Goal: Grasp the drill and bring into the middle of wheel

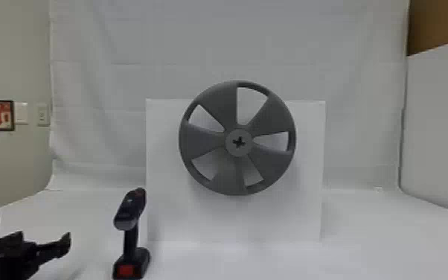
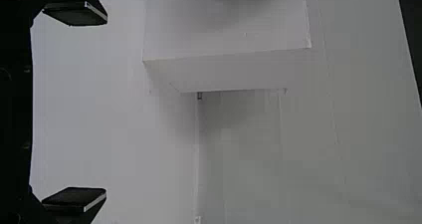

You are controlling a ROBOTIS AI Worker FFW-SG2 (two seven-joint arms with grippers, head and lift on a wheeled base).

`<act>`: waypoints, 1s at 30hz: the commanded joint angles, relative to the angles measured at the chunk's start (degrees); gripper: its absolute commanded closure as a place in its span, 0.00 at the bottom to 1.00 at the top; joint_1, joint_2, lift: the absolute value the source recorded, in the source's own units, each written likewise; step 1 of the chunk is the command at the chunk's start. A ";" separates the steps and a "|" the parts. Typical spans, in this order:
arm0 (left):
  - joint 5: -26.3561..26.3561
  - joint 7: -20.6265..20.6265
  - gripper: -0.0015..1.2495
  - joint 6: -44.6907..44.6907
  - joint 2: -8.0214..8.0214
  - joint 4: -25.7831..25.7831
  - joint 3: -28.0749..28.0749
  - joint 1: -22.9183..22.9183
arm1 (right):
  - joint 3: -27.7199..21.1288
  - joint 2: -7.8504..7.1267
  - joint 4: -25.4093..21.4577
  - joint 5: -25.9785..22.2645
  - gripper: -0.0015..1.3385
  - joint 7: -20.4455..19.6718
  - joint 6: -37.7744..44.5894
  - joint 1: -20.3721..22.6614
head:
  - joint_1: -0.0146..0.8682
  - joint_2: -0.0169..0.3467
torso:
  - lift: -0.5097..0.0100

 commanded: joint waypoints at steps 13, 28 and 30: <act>-0.01 0.88 0.09 1.83 -0.18 -0.88 -0.61 0.30 | -0.24 -0.53 0.01 -0.44 0.06 0.00 0.00 0.33 | 0.08 0.13 | 0.21; 3.07 9.49 0.09 8.77 -0.97 -10.46 -2.10 1.62 | -0.06 -0.45 0.01 -0.53 0.06 0.00 0.00 0.33 | 0.08 0.13 | 0.21; 3.42 10.28 0.09 9.83 -0.97 -11.78 -2.45 1.70 | -0.15 -0.45 0.01 -0.53 0.06 0.00 0.00 0.33 | 0.08 0.13 | 0.21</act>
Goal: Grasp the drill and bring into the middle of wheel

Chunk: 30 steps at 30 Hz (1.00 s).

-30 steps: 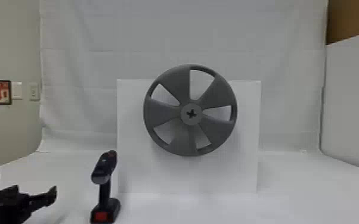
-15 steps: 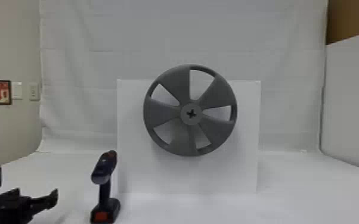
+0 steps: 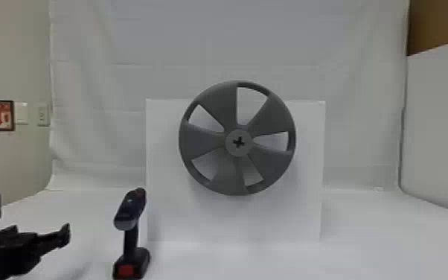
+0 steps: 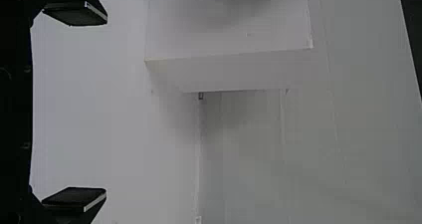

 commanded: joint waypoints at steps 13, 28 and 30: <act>2.54 2.78 0.09 4.23 -0.11 -6.39 -1.65 0.71 | -0.35 0.06 0.00 -0.23 0.06 0.00 0.04 0.18 | 0.08 0.13 | 0.21; 2.45 2.69 0.09 4.41 -0.02 -7.53 -1.30 1.33 | -0.08 -0.03 0.00 -0.94 0.06 0.00 -0.05 -0.26 | 0.08 0.13 | 0.21; 2.45 2.69 0.09 4.41 -0.02 -7.71 -1.21 1.33 | 0.00 -0.03 0.00 -1.03 0.06 0.00 -0.05 -0.35 | 0.08 0.13 | 0.21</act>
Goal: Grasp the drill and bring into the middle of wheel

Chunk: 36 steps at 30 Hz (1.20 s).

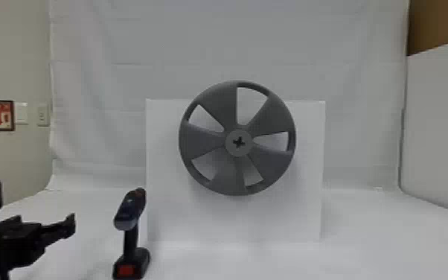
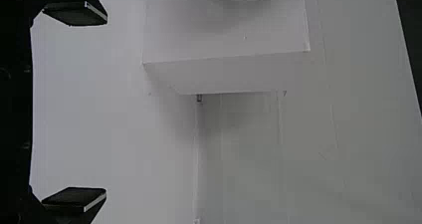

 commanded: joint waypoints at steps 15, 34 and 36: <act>-0.12 0.00 0.10 0.00 0.02 -0.48 0.14 0.03 | -0.10 0.00 0.00 -0.33 0.06 0.00 0.00 -0.34 | 0.08 0.13 | 0.21; -1.00 -1.41 0.10 0.97 0.55 -0.57 -0.65 -0.41 | -0.01 0.17 0.00 0.90 0.06 0.00 0.18 -0.07 | 0.08 0.13 | 0.21; -1.09 -1.50 0.10 1.23 0.64 -0.57 -0.65 -0.33 | 0.08 0.09 0.00 0.90 0.06 0.00 0.18 -0.07 | 0.08 0.13 | 0.21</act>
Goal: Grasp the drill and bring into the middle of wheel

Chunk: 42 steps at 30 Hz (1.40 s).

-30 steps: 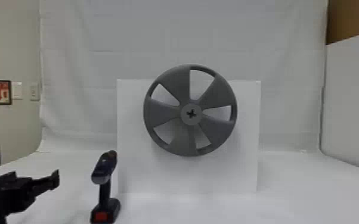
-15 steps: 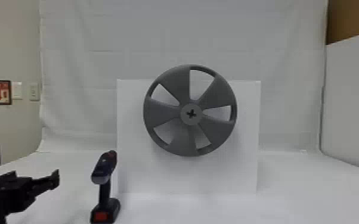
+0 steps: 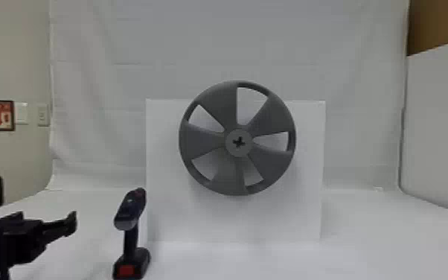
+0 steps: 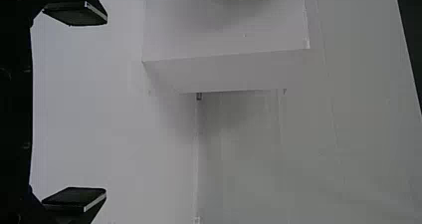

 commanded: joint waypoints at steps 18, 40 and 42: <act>-1.01 -1.19 0.10 1.65 0.72 -0.26 -0.09 0.16 | 0.17 -0.40 0.00 0.07 0.06 0.00 0.26 0.07 | 0.08 0.13 | 0.21; -0.92 -1.36 0.10 2.18 0.72 -0.35 0.18 -0.02 | 0.26 -0.40 0.00 -0.37 0.06 0.00 0.18 -0.19 | 0.08 0.13 | 0.21; -0.92 -1.36 0.10 2.18 0.72 -0.26 0.18 -0.02 | 0.17 -0.40 0.00 -0.37 0.06 0.00 0.18 -0.19 | 0.08 0.13 | 0.21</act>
